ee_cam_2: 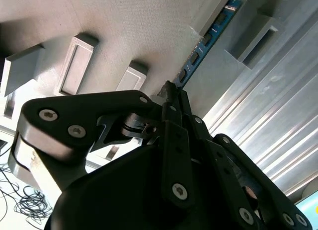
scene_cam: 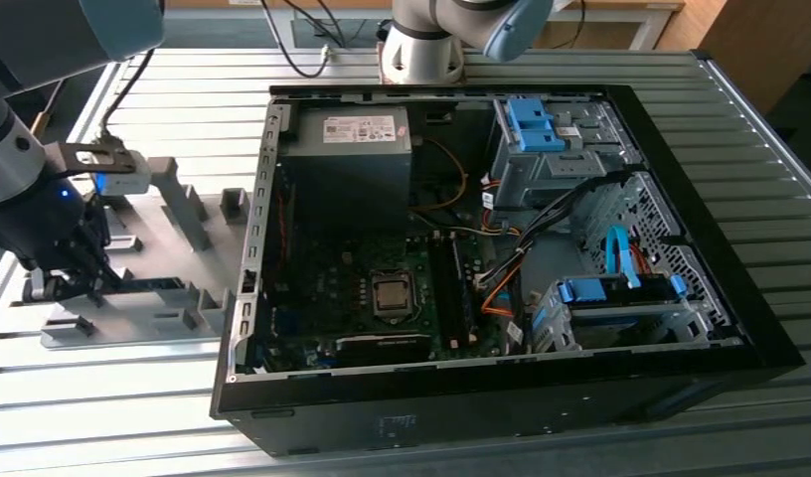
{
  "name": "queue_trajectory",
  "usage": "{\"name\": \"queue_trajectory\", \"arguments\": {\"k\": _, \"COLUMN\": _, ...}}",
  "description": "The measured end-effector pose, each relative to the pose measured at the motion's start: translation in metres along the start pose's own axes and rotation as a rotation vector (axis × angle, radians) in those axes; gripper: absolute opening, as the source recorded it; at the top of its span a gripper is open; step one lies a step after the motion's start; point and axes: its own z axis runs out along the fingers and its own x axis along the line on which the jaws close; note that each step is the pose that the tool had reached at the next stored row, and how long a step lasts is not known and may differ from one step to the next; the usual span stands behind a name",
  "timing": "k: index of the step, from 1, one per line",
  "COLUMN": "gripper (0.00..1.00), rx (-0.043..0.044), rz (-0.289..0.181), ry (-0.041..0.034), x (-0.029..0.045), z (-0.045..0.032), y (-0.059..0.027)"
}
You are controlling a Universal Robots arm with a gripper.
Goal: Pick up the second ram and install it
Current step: 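Pick up the second ram and move it above second insertion slot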
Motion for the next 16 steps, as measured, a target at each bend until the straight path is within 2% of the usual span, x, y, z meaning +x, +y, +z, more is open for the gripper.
{"name": "queue_trajectory", "arguments": {"k": 10, "gripper": 0.14, "rx": 0.0001, "rz": 0.0, "ry": 0.0, "x": -0.0001, "z": -0.0082, "y": 0.0001}}
{"name": "queue_trajectory", "arguments": {"k": 16, "gripper": 0.14, "rx": 0.0001, "rz": 0.0, "ry": -0.0001, "x": -0.0001, "z": -0.0106, "y": 0.0001}}
